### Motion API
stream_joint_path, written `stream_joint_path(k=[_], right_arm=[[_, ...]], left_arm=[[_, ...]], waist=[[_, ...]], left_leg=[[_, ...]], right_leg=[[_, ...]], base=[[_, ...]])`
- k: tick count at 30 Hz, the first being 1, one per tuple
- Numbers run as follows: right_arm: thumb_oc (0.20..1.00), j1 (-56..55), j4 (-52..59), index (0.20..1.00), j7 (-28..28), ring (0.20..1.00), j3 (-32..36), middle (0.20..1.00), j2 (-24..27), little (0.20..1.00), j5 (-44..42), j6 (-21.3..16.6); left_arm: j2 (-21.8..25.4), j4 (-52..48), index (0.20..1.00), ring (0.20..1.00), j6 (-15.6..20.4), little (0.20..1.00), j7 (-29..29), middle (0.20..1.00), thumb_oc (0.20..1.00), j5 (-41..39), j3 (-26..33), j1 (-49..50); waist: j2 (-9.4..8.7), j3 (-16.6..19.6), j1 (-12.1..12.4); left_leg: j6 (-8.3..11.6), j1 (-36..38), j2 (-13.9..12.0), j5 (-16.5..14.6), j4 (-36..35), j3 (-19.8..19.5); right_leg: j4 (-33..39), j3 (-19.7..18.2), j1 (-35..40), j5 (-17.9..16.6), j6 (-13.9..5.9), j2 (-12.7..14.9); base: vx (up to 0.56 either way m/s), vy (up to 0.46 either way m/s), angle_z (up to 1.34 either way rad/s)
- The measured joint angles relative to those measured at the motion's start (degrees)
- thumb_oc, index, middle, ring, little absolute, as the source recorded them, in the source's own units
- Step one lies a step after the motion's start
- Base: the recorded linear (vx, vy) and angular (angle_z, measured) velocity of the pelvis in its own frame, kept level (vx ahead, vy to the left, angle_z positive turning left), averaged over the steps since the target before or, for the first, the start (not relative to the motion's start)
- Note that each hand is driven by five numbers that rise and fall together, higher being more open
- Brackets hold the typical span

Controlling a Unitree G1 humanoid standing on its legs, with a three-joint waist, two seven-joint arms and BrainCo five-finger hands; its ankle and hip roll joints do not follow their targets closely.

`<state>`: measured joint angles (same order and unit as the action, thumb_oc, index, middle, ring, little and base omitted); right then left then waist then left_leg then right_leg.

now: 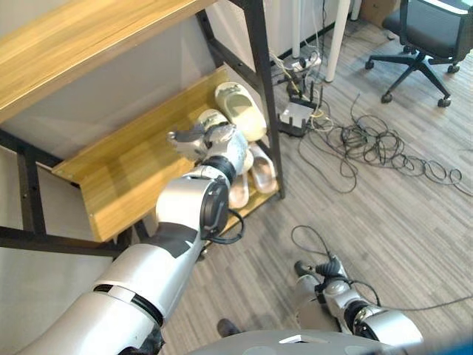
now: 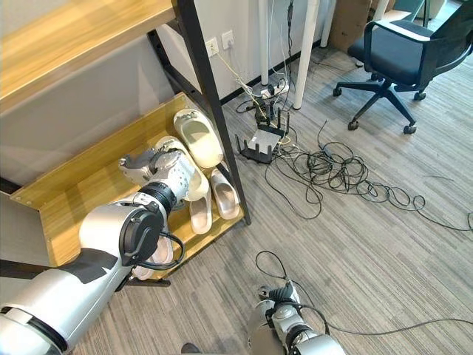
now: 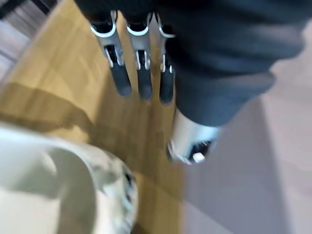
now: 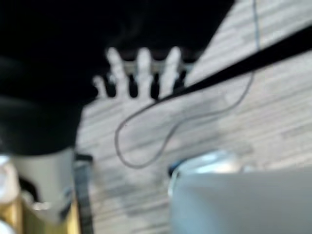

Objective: Arrange the slippers neatly on the shoe rack.

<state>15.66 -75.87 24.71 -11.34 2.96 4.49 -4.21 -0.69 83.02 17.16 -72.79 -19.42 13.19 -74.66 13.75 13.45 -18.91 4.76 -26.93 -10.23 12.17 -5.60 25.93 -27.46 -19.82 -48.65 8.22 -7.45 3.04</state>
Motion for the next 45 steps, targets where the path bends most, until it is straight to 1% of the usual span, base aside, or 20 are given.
stream_joint_path(k=[1, 2, 5, 7, 10, 17, 18, 20, 24, 26, 30, 31, 33, 34, 38, 39, 41, 42, 43, 45], right_arm=[[1.0, -0.66, 0.74, 1.0, 0.06, 1.0, 1.83, 1.0, 0.74, 1.0, -0.02, 0.02], [1.0, -0.64, 0.75, 1.0, 0.02, 1.0, 1.93, 1.0, 0.77, 1.0, -0.19, 0.01], [1.0, -0.68, 1.42, 1.0, 0.16, 1.0, 1.97, 1.0, 0.79, 1.0, -2.08, 0.02], [1.0, -0.72, 2.39, 1.0, 0.17, 1.0, 1.94, 1.0, 0.83, 1.0, -2.19, 0.06], [1.0, -0.79, 3.44, 1.0, 0.19, 1.0, 2.0, 1.0, 0.19, 1.0, -2.21, 0.02], [1.0, -0.32, 2.86, 1.0, 0.35, 1.0, 4.15, 1.0, 0.07, 1.0, -3.9, 0.01], [1.0, -0.39, 2.78, 1.0, 0.36, 1.0, 4.13, 1.0, 0.03, 1.0, -3.91, 0.02], [1.0, -0.41, 2.79, 1.0, 0.47, 1.0, 4.17, 1.0, -0.1, 1.0, -3.91, 0.01], [1.0, -0.41, 2.78, 1.0, 0.81, 1.0, 4.16, 1.0, 0.09, 1.0, -3.93, 0.01], [1.0, -0.78, 2.84, 1.0, 0.99, 1.0, 4.08, 1.0, 0.08, 1.0, -3.92, -0.01], [1.0, -1.59, 3.17, 1.0, 1.87, 1.0, 4.12, 1.0, -0.06, 1.0, -4.29, -0.02], [1.0, -2.14, 3.76, 1.0, 2.21, 1.0, 4.06, 1.0, -0.26, 1.0, -4.32, -0.02], [1.0, -2.12, 3.72, 1.0, 2.61, 1.0, 4.1, 1.0, -0.29, 1.0, -4.34, 0.01], [1.0, -2.1, 3.79, 1.0, 2.69, 1.0, 4.0, 1.0, -0.27, 1.0, -4.34, 0.01], [1.0, -2.06, 2.7, 1.0, 3.43, 1.0, 4.06, 1.0, 0.05, 1.0, -4.24, 0.0], [1.0, -2.05, 1.95, 1.0, 3.48, 1.0, 4.0, 1.0, 0.17, 1.0, -4.23, 0.02], [1.0, -2.13, 0.71, 1.0, 3.59, 1.0, 3.98, 1.0, 0.87, 1.0, -4.14, 0.02], [1.0, -2.44, 0.11, 1.0, 3.72, 1.0, 4.03, 1.0, 1.41, 1.0, -4.14, 0.06], [1.0, -2.76, -0.8, 1.0, 3.81, 1.0, 4.03, 1.0, 1.81, 1.0, -4.1, 0.13], [1.0, -2.52, -0.95, 1.0, 3.83, 1.0, 3.93, 1.0, 1.55, 1.0, -3.4, 0.0]], left_arm=[[-3.58, -3.66, 1.0, 1.0, 0.05, 1.0, 3.73, 1.0, 1.0, 3.12, -3.51, 0.39], [-4.45, -3.78, 1.0, 1.0, -0.01, 1.0, 4.72, 1.0, 1.0, 3.16, -3.77, 0.67], [-7.45, -11.93, 1.0, 1.0, -1.58, 1.0, 9.99, 1.0, 1.0, 3.27, -5.4, 10.0], [-7.17, -14.74, 1.0, 1.0, -2.95, 1.0, 11.62, 1.0, 1.0, 3.3, -5.4, 12.32], [-6.68, -18.94, 1.0, 1.0, -3.39, 1.0, 13.38, 1.0, 1.0, 5.95, -8.84, 15.36], [-6.37, -21.23, 1.0, 1.0, -4.54, 1.0, 16.83, 1.0, 1.0, 9.28, -9.69, 18.16], [-6.37, -21.79, 1.0, 1.0, -4.56, 1.0, 17.24, 1.0, 1.0, 9.57, -9.57, 18.61], [-6.05, -28.24, 1.0, 1.0, -4.47, 1.0, 19.7, 1.0, 1.0, 9.42, -8.99, 21.93], [-5.87, -32.55, 1.0, 1.0, -4.5, 1.0, 22.57, 1.0, 1.0, 9.49, -9.47, 26.44], [-5.79, -35.51, 1.0, 1.0, -4.6, 1.0, 23.58, 1.0, 1.0, 9.55, -9.7, 30.21], [-6.73, -41.99, 1.0, 1.0, -5.05, 1.0, 25.44, 1.0, 1.0, 9.53, -10.6, 38.29], [-7.31, -46.38, 1.0, 1.0, -5.04, 1.0, 26.7, 1.0, 1.0, 9.45, -12.11, 43.18], [-8.08, -47.85, 1.0, 1.0, -4.92, 1.0, 28.16, 1.0, 1.0, 9.5, -13.98, 49.96], [-7.79, -48.52, 1.0, 1.0, -4.95, 1.0, 28.84, 1.0, 1.0, 9.53, -16.69, 51.87], [-4.15, -50.6, 1.0, 1.0, -4.96, 1.0, 32.02, 1.0, 1.0, 10.22, -20.61, 57.79], [-3.09, -52.37, 1.0, 1.0, -4.96, 1.0, 32.72, 1.0, 1.0, 10.72, -21.99, 60.11], [-1.98, -57.44, 1.0, 1.0, -5.17, 1.0, 34.51, 1.0, 1.0, 13.03, -24.77, 65.05], [-1.97, -59.11, 1.0, 1.0, -5.24, 1.0, 35.04, 1.0, 1.0, 14.14, -26.4, 66.8], [-1.42, -60.11, 1.0, 1.0, -5.38, 1.0, 36.59, 1.0, 1.0, 15.43, -27.97, 68.21], [1.02, -61.72, 1.0, 1.0, -5.72, 1.0, 38.41, 1.0, 1.0, 17.18, -29.68, 71.15]], waist=[[-0.16, -0.23, 1.0], [-0.07, -0.28, 1.16], [0.62, -1.67, 2.9], [0.85, -2.75, 3.06], [-0.26, -4.36, 3.58], [-0.78, -4.81, 3.64], [-0.81, -4.84, 3.72], [-1.05, -5.44, 3.62], [-0.92, -5.38, 4.09], [-0.87, -5.33, 4.22], [-0.9, -5.35, 4.38], [-1.18, -5.35, 5.16], [-1.47, -5.24, 7.06], [-1.78, -5.46, 7.23], [-2.72, -4.69, 7.45], [-3.01, -4.17, 7.59], [-2.39, -3.51, 8.43], [-2.16, -3.34, 8.41], [-2.61, -3.24, 9.08], [-2.67, -2.98, 9.57]], left_leg=[[1.35, 0.0, 0.59, -1.96, -0.03, -0.99], [1.59, 0.07, 0.85, -2.19, -0.03, -1.35], [1.08, 1.13, 0.95, -2.15, 0.01, -1.94], [0.39, 1.24, 1.48, -0.91, 0.3, -3.0], [-0.81, 2.18, 1.54, 0.62, 0.33, -4.9], [-0.84, 3.19, 1.3, 0.61, 0.33, -6.13], [-0.92, 3.24, 1.26, 0.53, 0.32, -6.17], [-1.92, 3.92, 1.14, -0.95, 0.25, -6.16], [-1.49, 4.15, 1.14, -2.62, 0.01, -6.26], [-1.87, 4.69, 1.2, -2.26, 0.09, -6.24], [-1.61, 6.12, 1.42, 0.41, 0.35, -6.94], [-2.22, 6.49, 1.15, 1.23, 0.34, -7.94], [-3.29, 6.93, 0.79, 3.19, 0.35, -8.08], [-3.34, 7.61, 0.41, 3.51, 0.33, -8.43], [-3.14, 8.93, -0.18, 5.55, 0.34, -9.35], [-3.41, 8.89, -0.33, 5.31, 0.33, -9.21], [-5.11, 9.07, -0.69, 2.78, 0.34, -9.28], [-5.11, 9.19, -0.79, 1.38, 0.35, -9.37], [-5.34, 9.52, -0.31, 0.12, 0.34, -9.37], [-4.74, 10.14, 0.07, -1.47, 0.3, -9.4]], right_leg=[[-0.38, 0.19, 0.26, 0.21, -0.34, 0.82], [-0.25, 0.18, 0.49, 0.26, -0.41, 1.16], [0.25, 0.79, 2.12, 0.5, -0.48, 1.48], [-0.79, 1.52, 2.58, 0.72, -0.58, 1.93], [-1.63, 3.91, 4.71, 2.2, -0.31, 2.77], [-2.59, 5.07, 5.93, 3.56, -0.3, 2.89], [-2.76, 5.16, 5.93, 3.66, -0.16, 2.89], [-3.6, 5.11, 6.03, 4.22, 0.37, 2.91], [-3.73, 5.07, 6.07, 4.36, 0.45, 2.92], [-3.82, 5.13, 6.6, 4.26, 0.43, 2.93], [-3.93, 6.5, 9.23, 5.35, 0.39, 3.43], [-3.92, 7.45, 10.16, 5.76, 0.82, 3.47], [-3.89, 8.74, 11.48, 6.16, 1.42, 3.33], [-3.67, 8.82, 12.26, 6.33, 1.86, 3.47], [-3.49, 11.36, 15.26, 7.15, 2.98, 3.11], [-3.5, 11.72, 15.31, 7.54, 3.64, 3.07], [-3.68, 12.68, 15.5, 7.64, 3.58, 2.83], [-4.0, 12.84, 15.73, 7.99, 3.45, 2.82], [-5.24, 13.05, 15.92, 8.54, 2.69, 3.19], [-5.84, 12.93, 16.0, 9.14, 2.76, 3.78]], base=[[-0.01, -0.001, 0.18], [-0.03, 0.003, 0.18], [-0.03, -0.002, 0.05], [-0.02, -0.006, 0.31], [0.0, -0.002, 0.37], [-0.01, 0.0, 0.08], [0.0, 0.0, 0.0], [0.0, 0.0, 0.0], [0.0, -0.002, -0.01], [0.0, -0.018, 0.03], [0.02, -0.031, 0.2], [0.03, -0.032, 0.26], [0.04, -0.038, 0.22], [0.02, -0.017, 0.14], [0.01, -0.015, 0.21], [0.0, -0.013, 0.15], [0.0, -0.009, 0.08], [0.0, -0.003, 0.27], [0.01, 0.0, 0.24], [0.0, 0.001, 0.08]])
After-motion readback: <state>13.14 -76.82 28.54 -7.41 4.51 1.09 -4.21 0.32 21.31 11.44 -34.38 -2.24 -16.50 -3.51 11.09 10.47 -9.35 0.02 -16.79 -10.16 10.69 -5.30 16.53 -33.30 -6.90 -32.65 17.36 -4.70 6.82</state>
